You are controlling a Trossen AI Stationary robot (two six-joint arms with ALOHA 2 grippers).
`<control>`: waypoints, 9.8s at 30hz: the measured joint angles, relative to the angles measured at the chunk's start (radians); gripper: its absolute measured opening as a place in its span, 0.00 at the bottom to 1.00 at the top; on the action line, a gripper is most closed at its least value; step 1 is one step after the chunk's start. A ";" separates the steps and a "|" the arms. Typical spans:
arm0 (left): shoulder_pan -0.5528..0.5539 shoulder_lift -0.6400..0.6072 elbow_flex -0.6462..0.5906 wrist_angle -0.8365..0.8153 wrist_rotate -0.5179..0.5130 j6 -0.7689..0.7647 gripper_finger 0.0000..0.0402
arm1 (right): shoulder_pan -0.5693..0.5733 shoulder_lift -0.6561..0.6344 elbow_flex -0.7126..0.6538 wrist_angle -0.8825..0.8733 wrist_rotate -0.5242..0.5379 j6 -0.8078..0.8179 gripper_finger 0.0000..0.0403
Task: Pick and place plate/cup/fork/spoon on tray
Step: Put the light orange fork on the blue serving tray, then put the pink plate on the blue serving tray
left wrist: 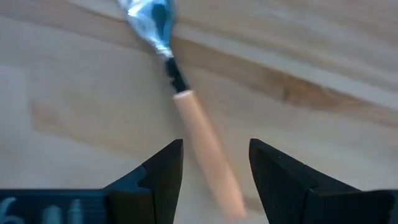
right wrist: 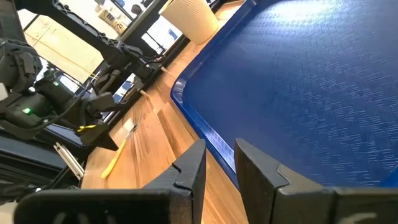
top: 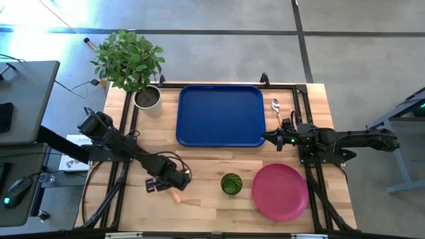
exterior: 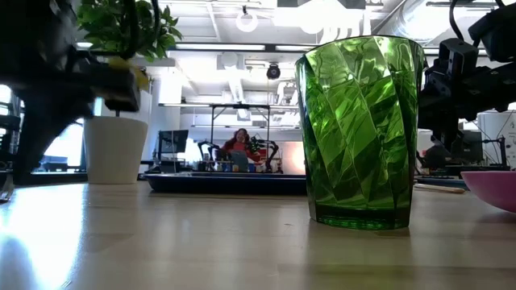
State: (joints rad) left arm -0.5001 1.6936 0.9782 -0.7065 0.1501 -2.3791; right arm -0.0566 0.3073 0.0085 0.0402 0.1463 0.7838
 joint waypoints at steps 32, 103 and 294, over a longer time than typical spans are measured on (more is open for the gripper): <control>0.023 0.105 0.041 -0.048 0.106 -0.014 0.43 | 0.000 0.000 0.000 -0.003 -0.012 -0.007 0.19; 0.619 0.122 0.353 -0.189 -0.307 0.984 0.10 | 0.000 0.000 0.000 -0.003 -0.011 0.005 0.19; 0.301 -0.223 0.545 0.016 -0.275 1.421 0.22 | 0.078 0.445 0.580 -0.972 -0.434 -0.497 0.38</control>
State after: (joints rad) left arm -0.1996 1.4708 1.5234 -0.6907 -0.1249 -0.9581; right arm 0.0217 0.7525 0.5884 -0.9320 -0.2879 0.2865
